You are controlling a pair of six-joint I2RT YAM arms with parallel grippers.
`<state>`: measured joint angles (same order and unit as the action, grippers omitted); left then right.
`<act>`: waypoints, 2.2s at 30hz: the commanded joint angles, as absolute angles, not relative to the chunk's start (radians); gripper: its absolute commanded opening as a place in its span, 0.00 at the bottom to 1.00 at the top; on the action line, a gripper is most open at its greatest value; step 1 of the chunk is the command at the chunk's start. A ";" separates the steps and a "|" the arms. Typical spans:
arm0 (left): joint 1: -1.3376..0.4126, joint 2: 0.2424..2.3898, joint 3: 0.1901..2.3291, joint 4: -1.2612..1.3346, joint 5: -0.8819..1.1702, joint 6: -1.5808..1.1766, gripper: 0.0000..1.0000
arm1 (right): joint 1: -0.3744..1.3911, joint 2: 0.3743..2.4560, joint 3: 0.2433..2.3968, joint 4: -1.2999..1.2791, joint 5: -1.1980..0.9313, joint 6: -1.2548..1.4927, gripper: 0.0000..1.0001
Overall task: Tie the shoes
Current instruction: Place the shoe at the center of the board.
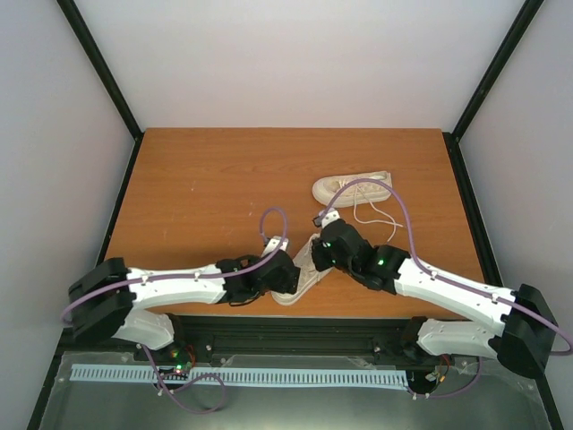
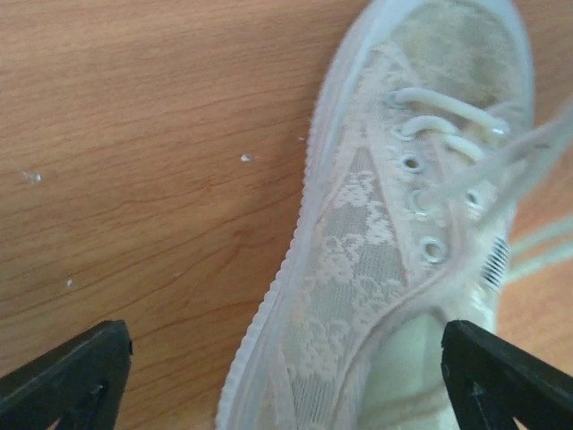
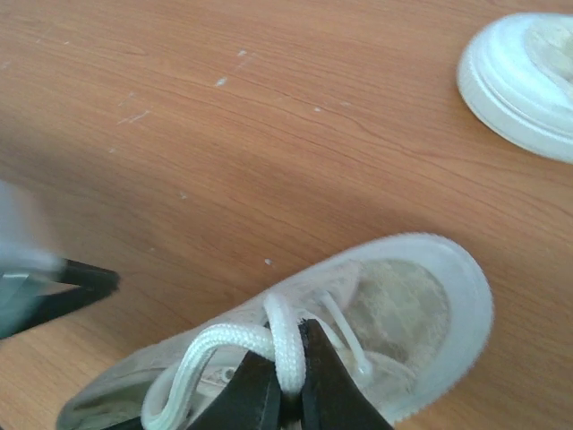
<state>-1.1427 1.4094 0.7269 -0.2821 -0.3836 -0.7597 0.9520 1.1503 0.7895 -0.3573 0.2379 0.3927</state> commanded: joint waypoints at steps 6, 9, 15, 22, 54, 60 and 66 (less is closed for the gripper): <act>-1.141 1.222 0.704 -0.288 -0.315 -0.680 1.00 | 0.959 0.980 0.625 -0.423 0.330 0.552 0.10; -1.140 1.270 0.709 -0.260 -0.243 -0.663 1.00 | 0.959 0.940 0.585 -0.440 0.345 0.583 0.40; -1.140 1.317 0.652 -0.122 -0.106 -0.685 1.00 | 0.959 0.870 0.578 -0.542 0.410 0.634 0.86; -1.140 1.333 0.614 -0.022 0.048 -0.691 1.00 | 0.945 0.724 0.522 -0.477 0.259 0.598 0.96; -0.926 1.433 1.133 -0.379 0.155 -0.250 1.00 | 0.604 0.905 0.372 -0.138 -0.112 0.582 0.77; -0.789 1.533 1.258 -0.452 0.331 -0.385 1.00 | 0.526 0.797 0.304 -0.163 -0.130 0.592 0.77; -0.769 1.541 1.312 -0.549 0.307 -0.469 1.00 | 0.495 0.781 0.274 -0.185 -0.111 0.618 0.73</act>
